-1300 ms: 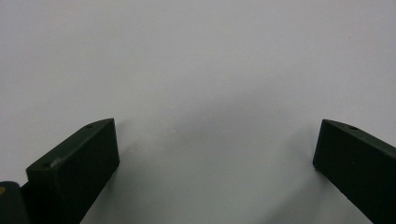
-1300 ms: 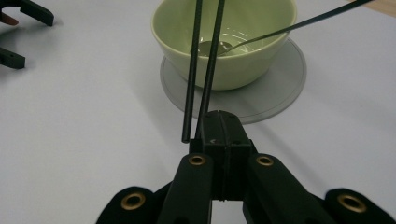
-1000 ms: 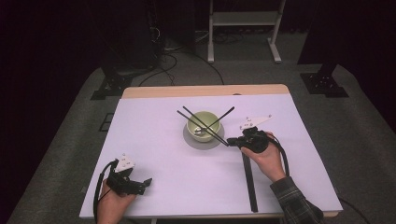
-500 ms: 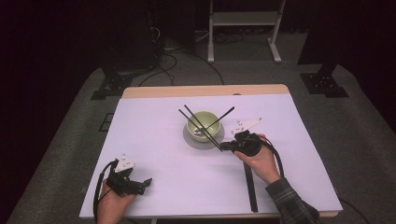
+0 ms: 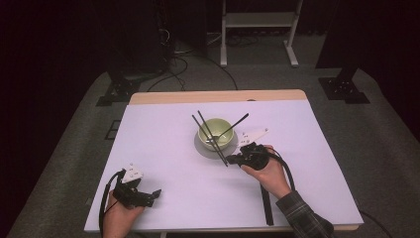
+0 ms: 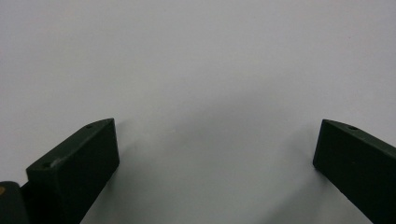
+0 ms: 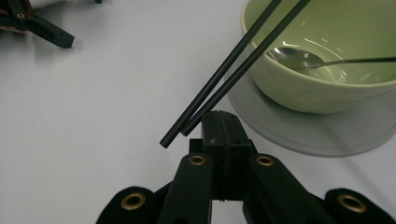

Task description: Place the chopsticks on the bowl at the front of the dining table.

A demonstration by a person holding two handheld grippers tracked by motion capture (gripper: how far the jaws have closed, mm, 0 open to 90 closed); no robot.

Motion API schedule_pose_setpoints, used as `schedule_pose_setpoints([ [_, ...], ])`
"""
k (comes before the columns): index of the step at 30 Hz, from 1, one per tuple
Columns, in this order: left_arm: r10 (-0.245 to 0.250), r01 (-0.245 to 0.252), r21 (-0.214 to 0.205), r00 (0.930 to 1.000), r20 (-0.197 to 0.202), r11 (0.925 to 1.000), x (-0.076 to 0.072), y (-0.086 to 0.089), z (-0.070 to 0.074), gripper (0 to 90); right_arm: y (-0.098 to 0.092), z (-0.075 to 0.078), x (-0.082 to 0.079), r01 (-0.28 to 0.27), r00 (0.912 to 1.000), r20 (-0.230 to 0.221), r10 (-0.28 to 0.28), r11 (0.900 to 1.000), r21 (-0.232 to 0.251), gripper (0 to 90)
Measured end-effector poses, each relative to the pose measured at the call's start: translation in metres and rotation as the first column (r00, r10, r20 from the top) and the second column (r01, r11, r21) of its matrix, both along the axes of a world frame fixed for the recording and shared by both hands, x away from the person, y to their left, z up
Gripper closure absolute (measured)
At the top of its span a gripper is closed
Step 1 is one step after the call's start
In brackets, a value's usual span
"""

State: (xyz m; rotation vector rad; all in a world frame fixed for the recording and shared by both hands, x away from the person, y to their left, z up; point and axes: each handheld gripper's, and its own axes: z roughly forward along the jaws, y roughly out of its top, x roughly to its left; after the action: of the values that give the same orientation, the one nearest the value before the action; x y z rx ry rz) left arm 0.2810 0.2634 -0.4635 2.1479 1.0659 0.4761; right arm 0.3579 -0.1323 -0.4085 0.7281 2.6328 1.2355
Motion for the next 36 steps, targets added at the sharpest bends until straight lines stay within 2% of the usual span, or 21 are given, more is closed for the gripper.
schedule_pose_setpoints([
  [6,0.001,-0.001,0.0,1.0,0.001,1.0,0.0,0.0,0.0,0.0,0.001,0.003,0.0,0.004,0.9999,0.012,-0.004,1.0,0.006,89.9],
  [11,-0.001,0.001,0.001,1.0,0.0,1.0,0.0,0.0,0.0,0.0,0.0,0.013,0.004,0.027,0.9993,0.025,-0.027,0.9994,0.023,89.8],
  [15,-0.001,0.001,0.004,1.0,0.003,1.0,0.0,0.0,0.0,0.0,0.001,0.02,0.012,0.055,0.9979,0.031,-0.056,0.9977,0.04,89.4],
  [17,-0.001,0.001,0.002,1.0,0.002,1.0,0.0,0.0,0.0,0.0,0.001,0.022,0.019,0.069,0.9972,0.026,-0.07,0.9957,0.062,87.5],
  [20,0.001,-0.001,0.0,1.0,0.001,1.0,0.0,0.0,0.0,0.0,0.004,0.027,0.028,0.09,0.9952,0.032,-0.092,0.9936,0.068,84.6],
  [28,-0.002,0.002,0.003,1.0,0.004,1.0,0.0,0.0,0.0,0.0,0.017,0.039,0.049,0.13,0.9902,0.039,-0.134,0.9879,0.085,68.7],
  [36,-0.001,0.001,0.001,1.0,0.003,1.0,0.0,0.0,0.0,0.0,0.035,0.039,0.07,0.157,0.9865,0.034,-0.16,0.9845,0.077,49.2],
])
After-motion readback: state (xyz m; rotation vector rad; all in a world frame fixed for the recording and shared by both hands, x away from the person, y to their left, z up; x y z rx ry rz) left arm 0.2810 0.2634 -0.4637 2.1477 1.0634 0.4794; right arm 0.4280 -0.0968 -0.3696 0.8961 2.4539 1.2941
